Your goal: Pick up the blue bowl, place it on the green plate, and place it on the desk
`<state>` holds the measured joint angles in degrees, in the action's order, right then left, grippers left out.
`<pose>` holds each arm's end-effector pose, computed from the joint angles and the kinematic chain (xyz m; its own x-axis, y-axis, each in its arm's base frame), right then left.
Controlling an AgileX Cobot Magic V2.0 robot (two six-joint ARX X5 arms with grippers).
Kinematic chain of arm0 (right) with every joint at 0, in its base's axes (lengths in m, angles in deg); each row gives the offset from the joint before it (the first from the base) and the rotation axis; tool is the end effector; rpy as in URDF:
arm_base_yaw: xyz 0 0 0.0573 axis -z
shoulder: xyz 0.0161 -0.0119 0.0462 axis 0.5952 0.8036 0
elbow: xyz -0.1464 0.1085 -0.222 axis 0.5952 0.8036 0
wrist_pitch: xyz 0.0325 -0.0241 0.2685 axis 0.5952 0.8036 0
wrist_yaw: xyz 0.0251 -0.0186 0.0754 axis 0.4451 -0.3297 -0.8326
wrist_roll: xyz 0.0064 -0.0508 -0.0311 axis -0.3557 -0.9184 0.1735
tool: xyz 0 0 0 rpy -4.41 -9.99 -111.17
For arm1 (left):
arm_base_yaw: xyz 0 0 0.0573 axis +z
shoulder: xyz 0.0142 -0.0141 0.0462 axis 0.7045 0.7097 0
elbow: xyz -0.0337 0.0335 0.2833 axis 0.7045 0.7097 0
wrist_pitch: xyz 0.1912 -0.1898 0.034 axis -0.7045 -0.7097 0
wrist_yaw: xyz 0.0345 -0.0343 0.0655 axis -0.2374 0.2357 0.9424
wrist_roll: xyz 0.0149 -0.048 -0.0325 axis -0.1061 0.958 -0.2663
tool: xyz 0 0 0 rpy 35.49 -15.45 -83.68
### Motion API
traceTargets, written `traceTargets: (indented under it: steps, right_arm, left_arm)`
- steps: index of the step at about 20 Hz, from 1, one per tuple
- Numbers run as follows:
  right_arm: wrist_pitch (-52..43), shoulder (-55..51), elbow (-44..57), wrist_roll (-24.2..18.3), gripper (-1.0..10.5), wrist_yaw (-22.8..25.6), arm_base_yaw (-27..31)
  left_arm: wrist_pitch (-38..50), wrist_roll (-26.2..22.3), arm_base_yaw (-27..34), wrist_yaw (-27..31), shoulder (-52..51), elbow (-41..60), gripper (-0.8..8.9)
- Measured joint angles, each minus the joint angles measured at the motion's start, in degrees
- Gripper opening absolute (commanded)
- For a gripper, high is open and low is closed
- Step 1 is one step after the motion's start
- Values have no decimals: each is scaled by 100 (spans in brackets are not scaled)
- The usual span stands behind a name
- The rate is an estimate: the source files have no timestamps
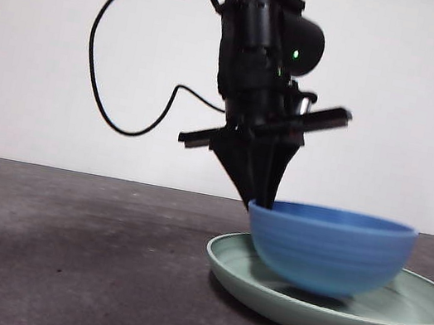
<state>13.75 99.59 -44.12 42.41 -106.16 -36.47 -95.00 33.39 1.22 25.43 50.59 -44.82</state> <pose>0.1569 0.0219 0.3809 0.6714 0.5645 -0.4801 -0.3986 0.8213 0.4082 0.3541 -0.3479 0.2222 -0.0328 -0.2512 -0.9674 0.5620 0.7958 -0.2257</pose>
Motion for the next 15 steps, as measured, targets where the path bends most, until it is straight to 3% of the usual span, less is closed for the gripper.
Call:
traceTargets:
  steps: [6,11,15]
  right_arm:
    - [2,0,0,0,581,0,0]
    - [4,0,0,0,581,0,0]
    - [2,0,0,0,581,0,0]
  left_arm:
    - [48,-2,-42,0,63,0,47]
    - [-7,-4,-48,0,63,-101,447]
    - [-426,-229,-48,0,57,-671,512]
